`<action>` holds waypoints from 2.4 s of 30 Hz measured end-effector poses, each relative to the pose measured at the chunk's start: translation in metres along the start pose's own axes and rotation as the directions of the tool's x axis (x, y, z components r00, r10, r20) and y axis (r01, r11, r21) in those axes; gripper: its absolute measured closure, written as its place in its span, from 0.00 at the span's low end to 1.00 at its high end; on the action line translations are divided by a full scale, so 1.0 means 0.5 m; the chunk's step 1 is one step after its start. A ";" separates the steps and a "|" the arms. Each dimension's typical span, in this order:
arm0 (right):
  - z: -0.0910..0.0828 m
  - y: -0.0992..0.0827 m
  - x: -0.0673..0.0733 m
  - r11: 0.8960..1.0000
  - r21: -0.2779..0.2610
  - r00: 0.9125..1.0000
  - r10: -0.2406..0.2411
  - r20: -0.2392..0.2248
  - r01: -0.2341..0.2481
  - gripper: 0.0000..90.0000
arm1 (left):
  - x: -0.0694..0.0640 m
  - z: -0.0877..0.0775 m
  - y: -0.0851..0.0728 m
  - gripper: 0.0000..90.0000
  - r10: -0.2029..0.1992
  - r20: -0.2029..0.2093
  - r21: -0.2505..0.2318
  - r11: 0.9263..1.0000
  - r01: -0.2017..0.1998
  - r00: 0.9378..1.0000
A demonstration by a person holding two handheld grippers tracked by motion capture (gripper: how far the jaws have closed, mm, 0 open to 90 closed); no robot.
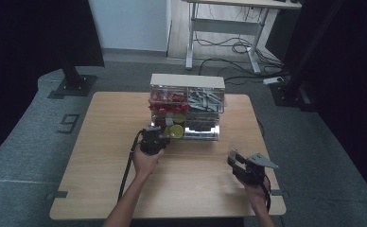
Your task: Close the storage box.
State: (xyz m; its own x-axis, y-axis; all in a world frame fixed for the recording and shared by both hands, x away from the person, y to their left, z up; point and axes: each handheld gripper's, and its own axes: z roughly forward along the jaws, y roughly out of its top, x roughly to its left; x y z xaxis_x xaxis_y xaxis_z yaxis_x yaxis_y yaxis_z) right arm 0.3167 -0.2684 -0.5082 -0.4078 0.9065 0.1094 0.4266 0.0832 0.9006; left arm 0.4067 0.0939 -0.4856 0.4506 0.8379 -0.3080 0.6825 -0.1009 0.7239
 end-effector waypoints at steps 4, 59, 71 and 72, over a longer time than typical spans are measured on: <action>0.001 -0.001 0.001 1.000 0.002 1.000 -0.004 -0.001 0.004 0.63 | 0.002 0.005 -0.004 1.00 -0.010 0.004 0.002 1.000 0.010 1.000; -0.030 -0.041 0.003 0.999 -0.006 0.997 -0.041 -0.066 0.040 0.43 | -0.017 -0.103 -0.155 0.47 0.217 0.033 -0.076 0.974 -0.214 0.976; -0.067 -0.095 0.002 0.998 0.024 0.997 -0.060 -0.054 0.061 0.40 | 0.017 -0.119 -0.230 0.45 0.229 -0.027 -0.017 0.973 -0.230 0.973; -0.068 -0.099 0.000 0.998 0.030 0.997 -0.058 -0.051 0.059 0.39 | 0.020 -0.120 -0.235 0.45 0.229 -0.034 -0.013 0.973 -0.229 0.973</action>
State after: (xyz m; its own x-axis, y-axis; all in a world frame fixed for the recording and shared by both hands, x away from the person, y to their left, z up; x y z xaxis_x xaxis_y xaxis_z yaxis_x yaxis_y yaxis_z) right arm 0.2679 -0.2865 -0.5384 -0.4721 0.8780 0.0787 0.4258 0.1490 0.8924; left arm 0.2965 0.1463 -0.5367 0.5748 0.8104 -0.1132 0.5537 -0.2833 0.7831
